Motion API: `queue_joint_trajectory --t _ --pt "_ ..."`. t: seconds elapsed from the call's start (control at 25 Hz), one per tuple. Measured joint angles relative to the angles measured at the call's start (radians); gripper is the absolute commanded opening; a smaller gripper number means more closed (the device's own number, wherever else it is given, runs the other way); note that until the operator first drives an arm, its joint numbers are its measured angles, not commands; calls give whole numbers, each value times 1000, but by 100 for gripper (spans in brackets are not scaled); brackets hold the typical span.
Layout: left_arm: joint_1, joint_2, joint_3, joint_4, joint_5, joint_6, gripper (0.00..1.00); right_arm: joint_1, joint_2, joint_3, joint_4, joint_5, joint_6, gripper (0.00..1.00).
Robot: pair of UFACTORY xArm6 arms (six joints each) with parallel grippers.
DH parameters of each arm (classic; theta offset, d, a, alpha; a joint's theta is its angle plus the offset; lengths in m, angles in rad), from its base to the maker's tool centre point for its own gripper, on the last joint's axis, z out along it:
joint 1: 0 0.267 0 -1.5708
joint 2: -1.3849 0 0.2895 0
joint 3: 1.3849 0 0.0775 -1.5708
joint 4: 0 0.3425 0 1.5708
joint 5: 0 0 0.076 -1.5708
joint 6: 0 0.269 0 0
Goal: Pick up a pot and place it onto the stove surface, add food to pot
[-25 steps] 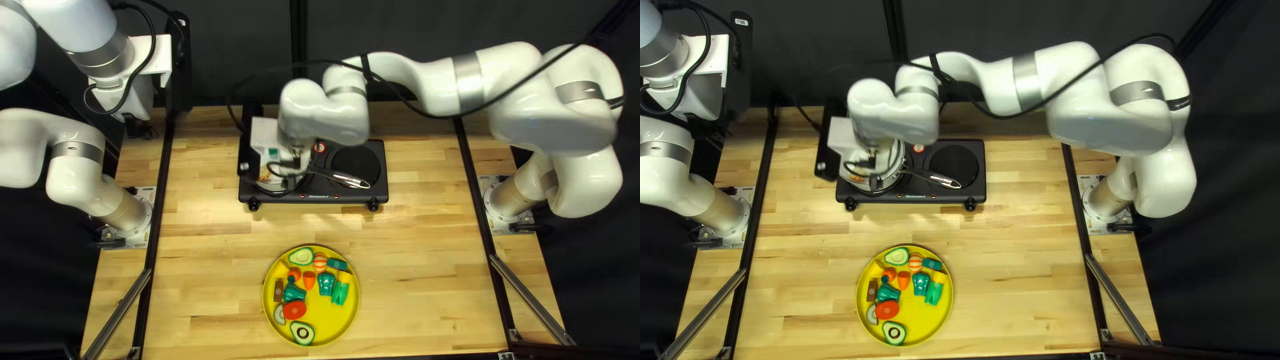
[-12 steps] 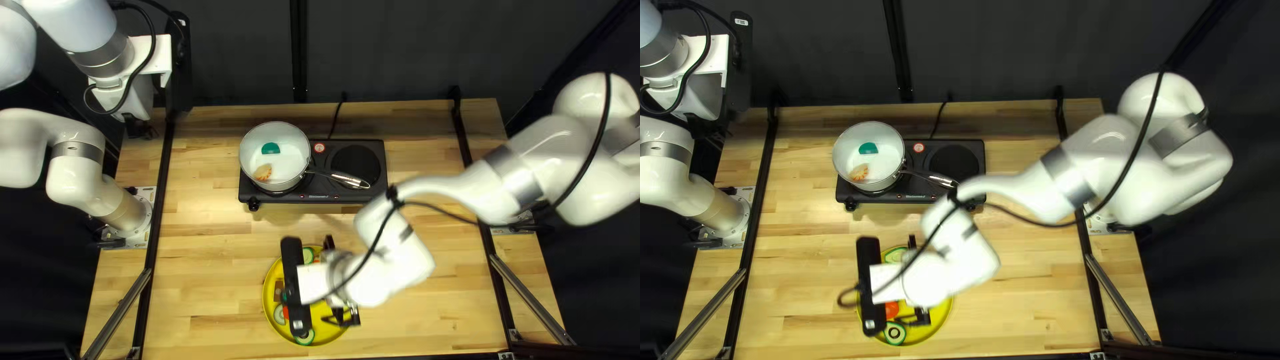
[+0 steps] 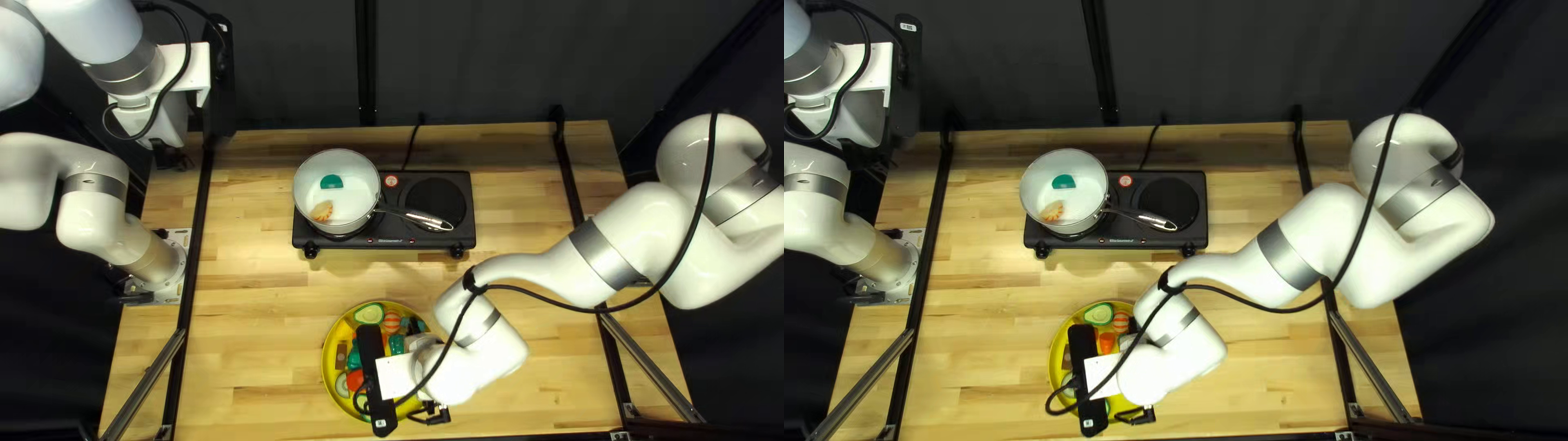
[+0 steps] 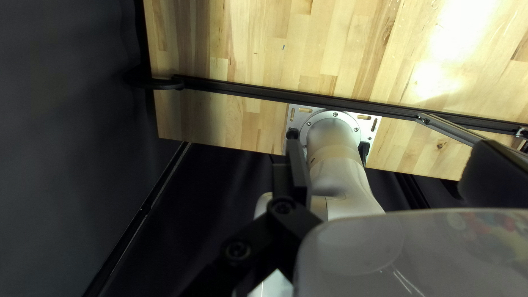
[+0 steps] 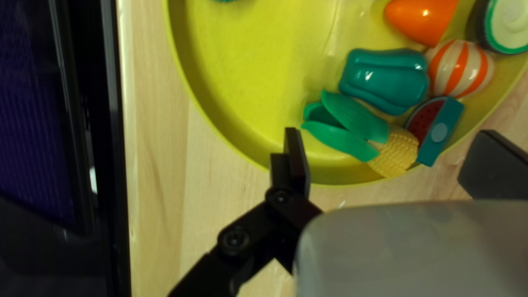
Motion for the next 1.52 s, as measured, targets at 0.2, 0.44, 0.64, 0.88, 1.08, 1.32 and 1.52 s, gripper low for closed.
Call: queue_joint_trajectory --t 0.2,0.44,0.64,0.88,1.08,1.32,1.52 --pt "0 0 0 0 0 0 100 0 -1 1 3 1 -6 100" --pt "0 0 0 0 0 0 100 -17 -43 91 4 -40 -126 100" --pt "0 0 0 0 0 0 100 -41 -83 188 61 -148 -274 100" --pt "0 0 0 0 0 0 100 -61 -47 184 157 -236 -409 100" --pt "0 0 0 0 0 0 100 -43 22 98 182 -202 -436 100" --pt "0 0 0 0 0 0 100 -43 49 67 198 -164 -454 100" --pt "0 0 0 0 0 0 100 -49 58 39 199 -119 -468 100"
